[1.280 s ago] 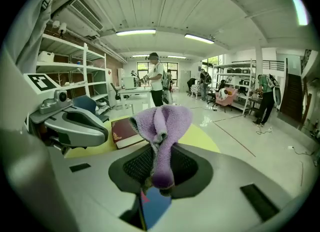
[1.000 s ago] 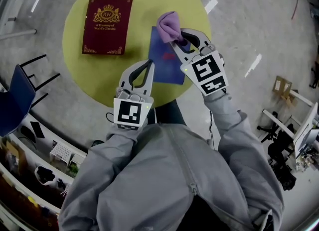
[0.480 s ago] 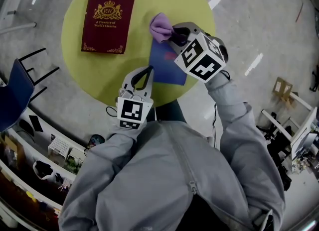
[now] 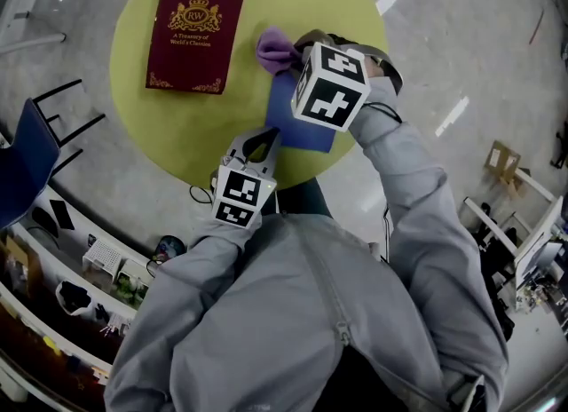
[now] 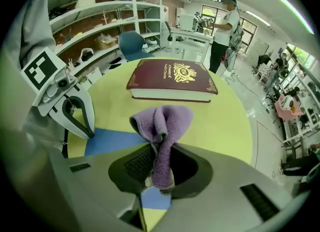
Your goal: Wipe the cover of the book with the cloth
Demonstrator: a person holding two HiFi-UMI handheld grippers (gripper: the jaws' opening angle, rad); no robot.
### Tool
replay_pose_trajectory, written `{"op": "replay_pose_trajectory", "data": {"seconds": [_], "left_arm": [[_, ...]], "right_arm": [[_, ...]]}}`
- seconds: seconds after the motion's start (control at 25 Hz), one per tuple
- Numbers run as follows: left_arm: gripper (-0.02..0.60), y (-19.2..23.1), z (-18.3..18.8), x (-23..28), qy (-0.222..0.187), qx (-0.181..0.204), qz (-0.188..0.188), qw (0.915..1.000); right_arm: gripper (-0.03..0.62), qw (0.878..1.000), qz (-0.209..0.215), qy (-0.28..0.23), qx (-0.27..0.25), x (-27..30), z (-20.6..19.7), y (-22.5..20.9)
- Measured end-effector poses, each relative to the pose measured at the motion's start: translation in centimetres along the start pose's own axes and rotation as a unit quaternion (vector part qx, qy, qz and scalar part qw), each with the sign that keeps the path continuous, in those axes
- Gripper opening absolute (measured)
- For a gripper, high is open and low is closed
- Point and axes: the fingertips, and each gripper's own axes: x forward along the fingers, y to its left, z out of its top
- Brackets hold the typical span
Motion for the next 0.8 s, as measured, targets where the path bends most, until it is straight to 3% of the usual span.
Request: {"op": "replay_pose_trajectory", "data": {"seconds": [0.16, 0.36, 0.8], "left_arm": [[0.018, -0.3, -0.9, 0.5, 0.018, -0.002, -0.003, 0.9998], [0.018, -0.5, -1.5, 1.1, 0.046, 0.025, 0.011, 0.9986], [0.017, -0.4, -1.7, 1.3, 0.054, 0.004, 0.024, 0.9982]], "right_arm": [[0.1, 1.0, 0.002, 0.021, -0.005, 1.0, 0.2, -0.2], [0.1, 0.999, 0.016, 0.049, -0.007, 1.8, 0.0, -0.2], [0.1, 0.998, 0.014, 0.067, -0.006, 1.4, -2.0, -0.2]]}}
